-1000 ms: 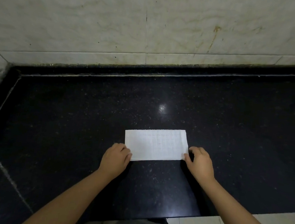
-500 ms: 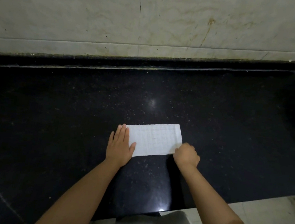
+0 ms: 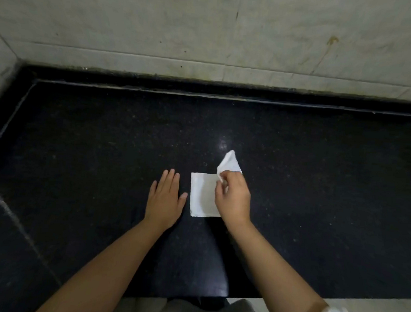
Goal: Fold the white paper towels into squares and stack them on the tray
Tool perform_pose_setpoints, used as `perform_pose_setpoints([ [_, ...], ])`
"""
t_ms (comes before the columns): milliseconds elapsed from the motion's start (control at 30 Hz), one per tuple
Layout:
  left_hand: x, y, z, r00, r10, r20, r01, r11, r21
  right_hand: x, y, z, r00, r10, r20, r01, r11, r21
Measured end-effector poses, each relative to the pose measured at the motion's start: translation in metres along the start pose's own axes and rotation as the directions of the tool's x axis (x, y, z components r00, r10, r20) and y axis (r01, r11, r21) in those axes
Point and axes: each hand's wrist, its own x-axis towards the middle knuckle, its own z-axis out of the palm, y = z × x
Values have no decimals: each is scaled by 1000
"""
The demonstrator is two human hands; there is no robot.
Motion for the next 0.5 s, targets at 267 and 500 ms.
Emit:
perform_pose_setpoints([
  [267,-34,-49,1,994,-101,29,101,995,14,-34,13,60,940,-214,265,285,920,-269],
  [500,-34,-43,8,1000,0,-23,0,1000,-9,-36,17,44,877,-302,373,401,889,-222],
])
